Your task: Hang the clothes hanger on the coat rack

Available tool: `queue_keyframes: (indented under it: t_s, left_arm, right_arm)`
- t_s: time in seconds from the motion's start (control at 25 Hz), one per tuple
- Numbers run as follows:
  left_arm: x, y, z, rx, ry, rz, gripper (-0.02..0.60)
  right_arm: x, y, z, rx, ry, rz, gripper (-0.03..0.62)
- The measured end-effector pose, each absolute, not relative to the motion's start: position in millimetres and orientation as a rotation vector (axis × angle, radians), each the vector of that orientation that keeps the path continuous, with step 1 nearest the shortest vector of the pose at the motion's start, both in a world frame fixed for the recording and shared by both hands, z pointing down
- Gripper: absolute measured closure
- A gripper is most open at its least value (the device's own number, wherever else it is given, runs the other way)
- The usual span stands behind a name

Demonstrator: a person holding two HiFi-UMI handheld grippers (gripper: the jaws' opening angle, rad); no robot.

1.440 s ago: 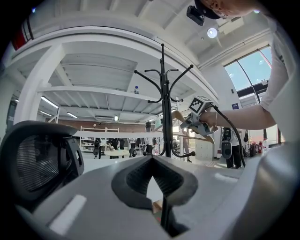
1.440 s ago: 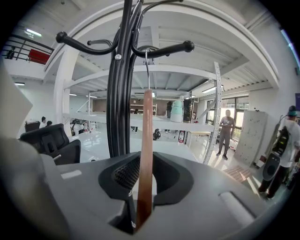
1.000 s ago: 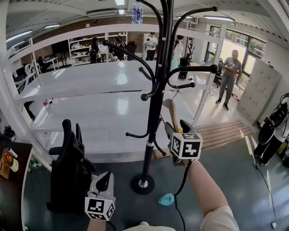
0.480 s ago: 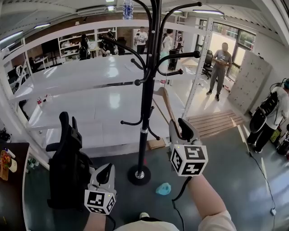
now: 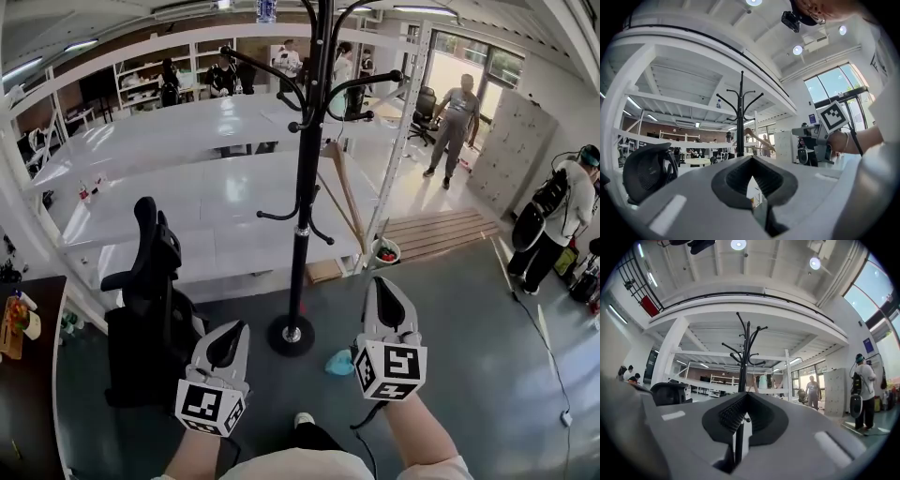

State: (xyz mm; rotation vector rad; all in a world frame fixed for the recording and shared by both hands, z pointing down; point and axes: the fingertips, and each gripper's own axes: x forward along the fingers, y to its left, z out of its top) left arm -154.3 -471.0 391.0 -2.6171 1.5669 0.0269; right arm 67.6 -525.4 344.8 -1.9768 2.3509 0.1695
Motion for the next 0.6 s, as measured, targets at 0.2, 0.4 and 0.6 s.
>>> queue_keyframes:
  t_s: [0.2,0.4,0.6]
  left_arm:
    - [-152,-426,393,-2.655,1.517,0.021,0.581]
    - [-148,-391,417,-2.728,1.461,-0.022,0.581]
    - [-138,-368,426,-2.780,1.436,-0.042,0.581]
  right_arm:
    - [59,-472,394,-2.026,2.399,0.037,0.566]
    - [56,-419,427,-2.100,2.422,0.012,0.566]
    - [54,-381,439,-2.102,2.445,-0.022,0.566]
